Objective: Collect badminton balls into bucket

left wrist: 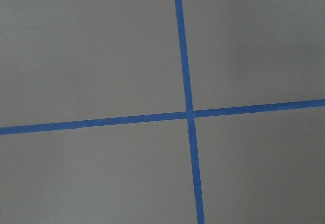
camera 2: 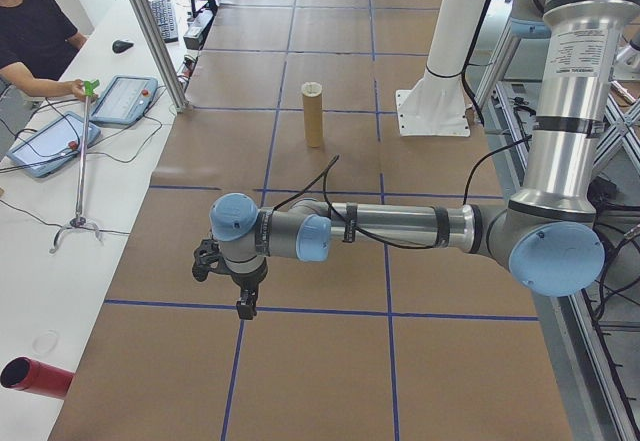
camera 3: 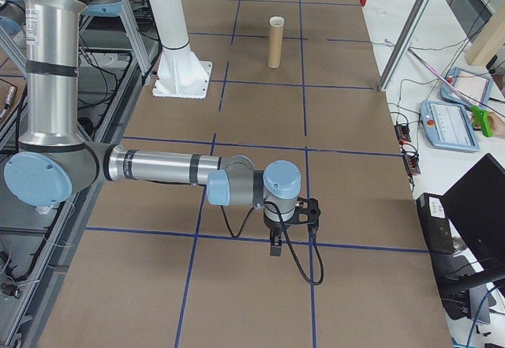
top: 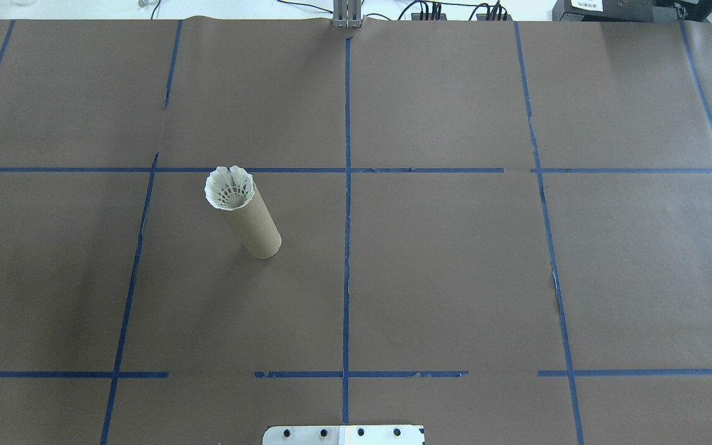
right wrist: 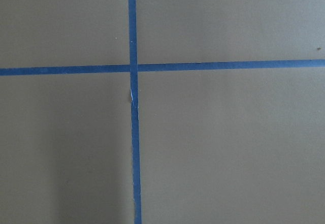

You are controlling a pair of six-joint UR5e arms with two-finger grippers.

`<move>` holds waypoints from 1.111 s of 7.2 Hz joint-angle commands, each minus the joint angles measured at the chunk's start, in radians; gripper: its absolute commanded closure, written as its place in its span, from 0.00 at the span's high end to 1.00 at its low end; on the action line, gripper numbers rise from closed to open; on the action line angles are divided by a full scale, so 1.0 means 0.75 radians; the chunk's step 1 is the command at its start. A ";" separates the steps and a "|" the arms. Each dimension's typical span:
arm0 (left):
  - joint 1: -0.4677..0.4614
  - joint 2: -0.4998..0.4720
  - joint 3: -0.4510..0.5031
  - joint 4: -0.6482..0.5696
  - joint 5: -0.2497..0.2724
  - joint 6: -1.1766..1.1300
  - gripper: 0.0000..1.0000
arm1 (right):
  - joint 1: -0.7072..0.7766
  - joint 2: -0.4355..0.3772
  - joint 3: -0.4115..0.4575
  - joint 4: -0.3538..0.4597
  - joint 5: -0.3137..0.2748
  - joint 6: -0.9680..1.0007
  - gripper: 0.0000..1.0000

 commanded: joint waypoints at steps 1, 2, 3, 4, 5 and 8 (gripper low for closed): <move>-0.021 0.013 -0.062 0.096 -0.004 0.001 1.00 | 0.000 0.000 0.000 0.000 0.000 0.000 1.00; -0.021 0.011 -0.064 0.094 -0.004 0.001 1.00 | 0.000 0.000 0.000 0.000 0.000 0.000 1.00; -0.021 0.009 -0.064 0.096 -0.004 0.001 1.00 | 0.000 0.000 0.000 0.000 -0.002 0.000 1.00; -0.023 0.013 -0.064 0.098 -0.006 0.003 1.00 | 0.000 0.000 0.000 0.000 0.000 0.000 1.00; -0.021 0.013 -0.064 0.098 -0.006 0.003 1.00 | 0.000 0.000 0.000 0.000 0.000 0.000 1.00; -0.021 0.011 -0.066 0.098 -0.018 0.003 1.00 | 0.000 0.000 0.000 0.000 0.000 0.000 1.00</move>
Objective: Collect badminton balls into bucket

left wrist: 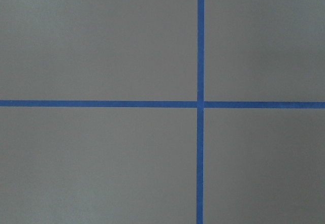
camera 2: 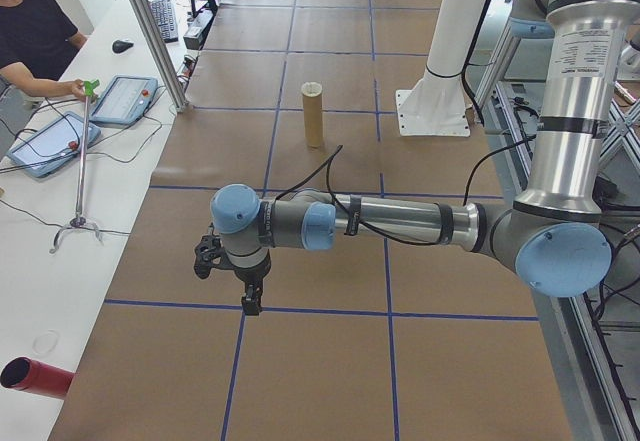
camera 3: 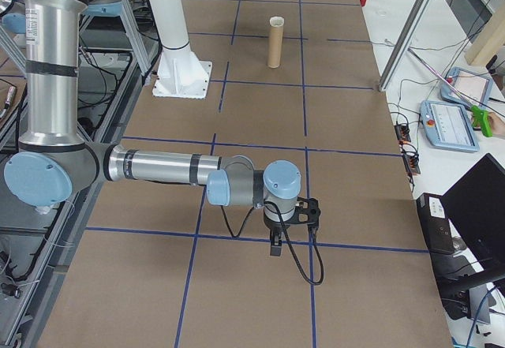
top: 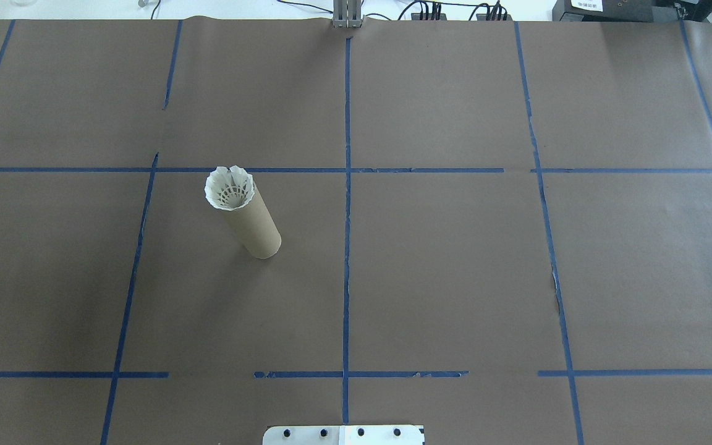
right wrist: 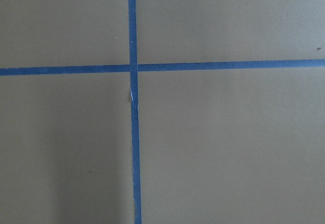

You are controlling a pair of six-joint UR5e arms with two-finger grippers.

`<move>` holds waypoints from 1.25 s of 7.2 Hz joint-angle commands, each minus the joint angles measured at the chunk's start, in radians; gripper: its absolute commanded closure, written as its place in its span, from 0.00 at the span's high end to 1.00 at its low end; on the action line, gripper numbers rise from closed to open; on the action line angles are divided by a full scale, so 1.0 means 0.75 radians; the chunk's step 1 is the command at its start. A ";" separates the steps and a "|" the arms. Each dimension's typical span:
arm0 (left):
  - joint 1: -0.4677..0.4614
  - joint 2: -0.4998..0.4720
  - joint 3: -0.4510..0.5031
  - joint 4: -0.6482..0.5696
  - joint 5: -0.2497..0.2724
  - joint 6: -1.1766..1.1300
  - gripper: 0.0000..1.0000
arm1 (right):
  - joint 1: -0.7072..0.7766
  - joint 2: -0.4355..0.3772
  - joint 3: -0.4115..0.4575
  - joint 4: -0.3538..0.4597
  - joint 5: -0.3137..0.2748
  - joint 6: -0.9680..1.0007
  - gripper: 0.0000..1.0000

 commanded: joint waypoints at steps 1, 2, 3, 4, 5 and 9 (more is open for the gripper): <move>-0.001 0.000 -0.001 0.000 -0.009 0.000 1.00 | 0.000 0.000 0.000 0.000 0.000 0.000 1.00; -0.001 0.000 -0.001 0.000 -0.011 0.000 1.00 | 0.000 0.000 0.000 0.000 0.000 0.000 1.00; -0.001 0.000 -0.001 0.000 -0.011 0.000 1.00 | 0.000 0.000 0.000 0.000 0.000 0.000 1.00; -0.001 0.000 -0.001 0.002 -0.011 0.000 1.00 | 0.000 0.000 0.000 0.000 0.000 0.000 1.00; -0.001 0.000 -0.001 0.002 -0.025 -0.002 1.00 | 0.000 0.000 0.000 0.000 0.000 0.000 1.00; 0.001 0.000 0.001 0.008 -0.025 -0.002 1.00 | 0.000 0.000 0.000 0.000 0.000 0.000 1.00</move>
